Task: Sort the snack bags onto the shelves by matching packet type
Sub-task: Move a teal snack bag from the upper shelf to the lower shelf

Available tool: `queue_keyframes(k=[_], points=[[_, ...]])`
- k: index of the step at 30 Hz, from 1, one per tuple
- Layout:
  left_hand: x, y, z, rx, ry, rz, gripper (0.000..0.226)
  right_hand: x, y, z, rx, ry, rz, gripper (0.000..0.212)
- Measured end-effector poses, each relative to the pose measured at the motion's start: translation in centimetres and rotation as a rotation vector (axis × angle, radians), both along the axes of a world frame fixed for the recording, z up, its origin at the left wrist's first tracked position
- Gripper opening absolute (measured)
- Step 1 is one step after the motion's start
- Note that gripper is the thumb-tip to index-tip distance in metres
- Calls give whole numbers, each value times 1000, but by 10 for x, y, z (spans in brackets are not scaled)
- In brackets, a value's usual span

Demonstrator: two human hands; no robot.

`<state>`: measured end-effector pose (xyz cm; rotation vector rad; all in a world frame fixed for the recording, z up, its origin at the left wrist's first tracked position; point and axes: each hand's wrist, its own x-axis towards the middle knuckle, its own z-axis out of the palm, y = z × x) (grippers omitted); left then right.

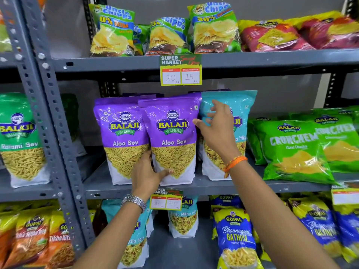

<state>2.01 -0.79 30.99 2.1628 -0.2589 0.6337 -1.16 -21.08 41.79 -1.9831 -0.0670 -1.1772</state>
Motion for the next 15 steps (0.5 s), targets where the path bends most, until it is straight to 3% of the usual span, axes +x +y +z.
queue_keyframes(k=[4, 8, 12, 15], points=[[-11, -1, 0, -84, -98, 3, 96, -18, -44, -3, 237, -77, 28, 66], [-39, -29, 4, -229, -271, 16, 64, -19, -91, -12, 368, -119, 6, 62], [-48, -75, 5, -252, -125, -170, 50, -9, -114, -20, 420, 0, 135, 65], [-41, -103, 0, -111, -86, -246, 63, 4, -126, -26, 497, 108, 295, 69]])
